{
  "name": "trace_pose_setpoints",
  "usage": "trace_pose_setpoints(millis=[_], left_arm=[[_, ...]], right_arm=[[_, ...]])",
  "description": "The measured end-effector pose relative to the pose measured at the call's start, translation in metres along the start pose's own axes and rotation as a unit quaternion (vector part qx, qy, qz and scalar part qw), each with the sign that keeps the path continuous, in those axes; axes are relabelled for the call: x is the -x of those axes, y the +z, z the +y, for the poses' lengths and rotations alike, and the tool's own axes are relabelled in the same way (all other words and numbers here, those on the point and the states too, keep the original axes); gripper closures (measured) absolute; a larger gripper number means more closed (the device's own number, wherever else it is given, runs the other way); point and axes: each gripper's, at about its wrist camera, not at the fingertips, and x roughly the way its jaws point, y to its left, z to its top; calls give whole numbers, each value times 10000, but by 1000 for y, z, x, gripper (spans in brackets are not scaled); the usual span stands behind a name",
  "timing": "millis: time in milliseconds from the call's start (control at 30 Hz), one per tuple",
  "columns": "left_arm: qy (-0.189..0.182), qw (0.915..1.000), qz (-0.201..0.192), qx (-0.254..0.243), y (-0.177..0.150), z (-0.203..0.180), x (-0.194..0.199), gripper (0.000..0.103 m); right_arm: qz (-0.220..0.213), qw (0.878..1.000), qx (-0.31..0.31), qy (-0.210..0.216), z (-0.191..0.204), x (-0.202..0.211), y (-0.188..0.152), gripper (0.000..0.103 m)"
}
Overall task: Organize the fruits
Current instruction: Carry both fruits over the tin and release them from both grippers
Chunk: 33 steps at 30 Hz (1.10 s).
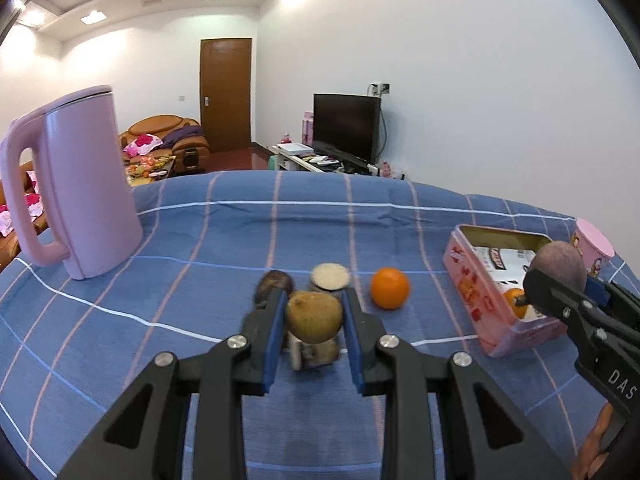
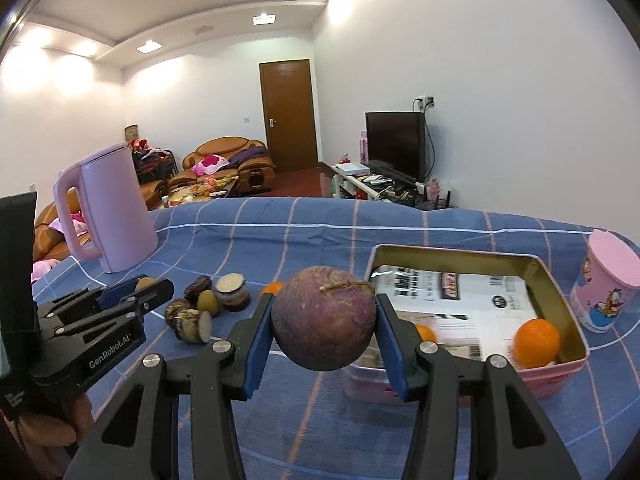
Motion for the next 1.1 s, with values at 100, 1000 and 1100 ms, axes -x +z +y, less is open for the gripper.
trace_pose_setpoints(millis=[100,1000,1100], left_arm=[[-36,10000,8,-69,0,-13,-1,73],[-593,9974,114,-381,6,-105,-16,73],[-682,9965,107,-477,9,-120,-19,73]], right_arm=[[-18,10000,-37,-60,-11,3,1,52],[-260,9938,-519,-944,-130,29,11,52],[-291,9913,-609,-1133,-144,33,12,52]])
